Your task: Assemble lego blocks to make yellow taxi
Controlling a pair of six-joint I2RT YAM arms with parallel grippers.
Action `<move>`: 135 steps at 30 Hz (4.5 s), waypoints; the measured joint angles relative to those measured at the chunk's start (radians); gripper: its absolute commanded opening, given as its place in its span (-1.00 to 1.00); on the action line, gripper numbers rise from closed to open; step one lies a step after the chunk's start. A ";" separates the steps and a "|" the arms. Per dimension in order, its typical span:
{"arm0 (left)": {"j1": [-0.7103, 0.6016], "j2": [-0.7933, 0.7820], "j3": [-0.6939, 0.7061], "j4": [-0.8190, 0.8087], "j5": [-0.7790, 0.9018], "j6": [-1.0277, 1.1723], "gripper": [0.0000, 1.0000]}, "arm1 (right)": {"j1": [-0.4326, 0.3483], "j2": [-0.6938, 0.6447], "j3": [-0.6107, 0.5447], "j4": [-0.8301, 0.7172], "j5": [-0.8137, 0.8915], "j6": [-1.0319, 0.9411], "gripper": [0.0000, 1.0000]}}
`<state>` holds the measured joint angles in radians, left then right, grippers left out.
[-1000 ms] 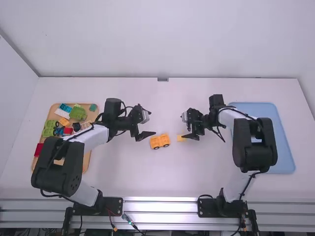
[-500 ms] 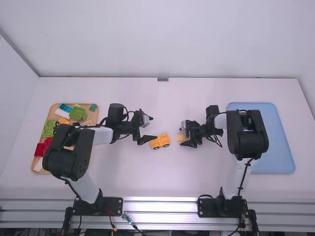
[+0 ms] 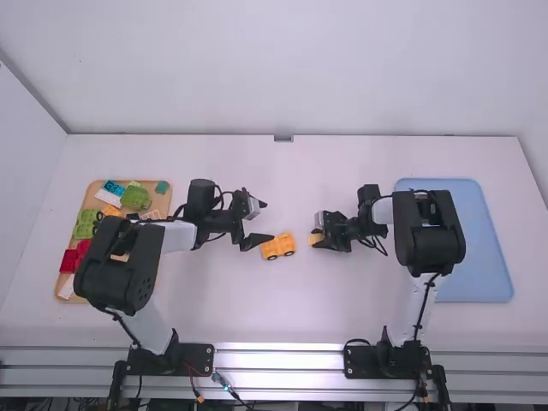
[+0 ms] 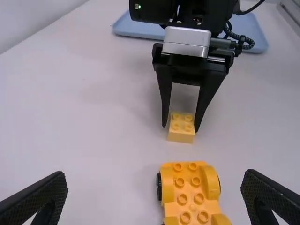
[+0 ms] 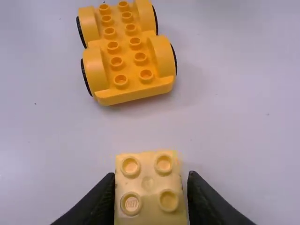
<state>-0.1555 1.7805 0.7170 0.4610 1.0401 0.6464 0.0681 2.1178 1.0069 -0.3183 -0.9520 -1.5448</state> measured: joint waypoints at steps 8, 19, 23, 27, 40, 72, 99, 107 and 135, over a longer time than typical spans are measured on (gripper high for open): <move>-0.002 0.000 -0.035 0.000 -0.002 0.033 0.98 | 0.000 0.000 0.000 -0.006 -0.002 0.000 -0.45; -0.094 0.147 -0.070 0.110 -0.061 0.072 0.98 | 0.000 0.000 0.000 0.001 -0.006 0.047 -0.46; -0.098 0.196 -0.057 0.112 -0.080 0.064 0.98 | 0.000 0.000 0.000 0.002 -0.014 0.052 -0.46; -0.097 0.202 -0.054 0.129 -0.126 0.048 0.99 | 0.000 0.000 0.000 0.002 -0.033 0.053 -0.46; -0.104 0.226 -0.056 0.178 -0.176 0.031 0.99 | 0.000 0.000 0.001 -0.003 -0.066 0.053 -0.51; -0.112 0.278 -0.054 0.232 -0.162 0.109 0.16 | 0.148 0.000 0.257 -0.306 -0.042 0.057 -0.57; -0.112 0.279 0.053 -0.008 -0.090 0.313 0.40 | 0.264 -0.213 0.021 0.082 0.080 0.369 -0.73; -0.112 0.280 0.053 -0.006 -0.090 0.316 0.23 | 0.254 -0.213 -0.120 0.294 0.076 0.500 -0.71; -0.113 0.280 0.193 -0.313 -0.044 0.549 0.70 | 0.233 -0.233 -0.148 0.333 0.012 0.599 -0.74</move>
<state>-0.2684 2.0609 0.9104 0.1478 0.9958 1.1950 0.3012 1.8847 0.8593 0.0151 -0.9401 -0.9459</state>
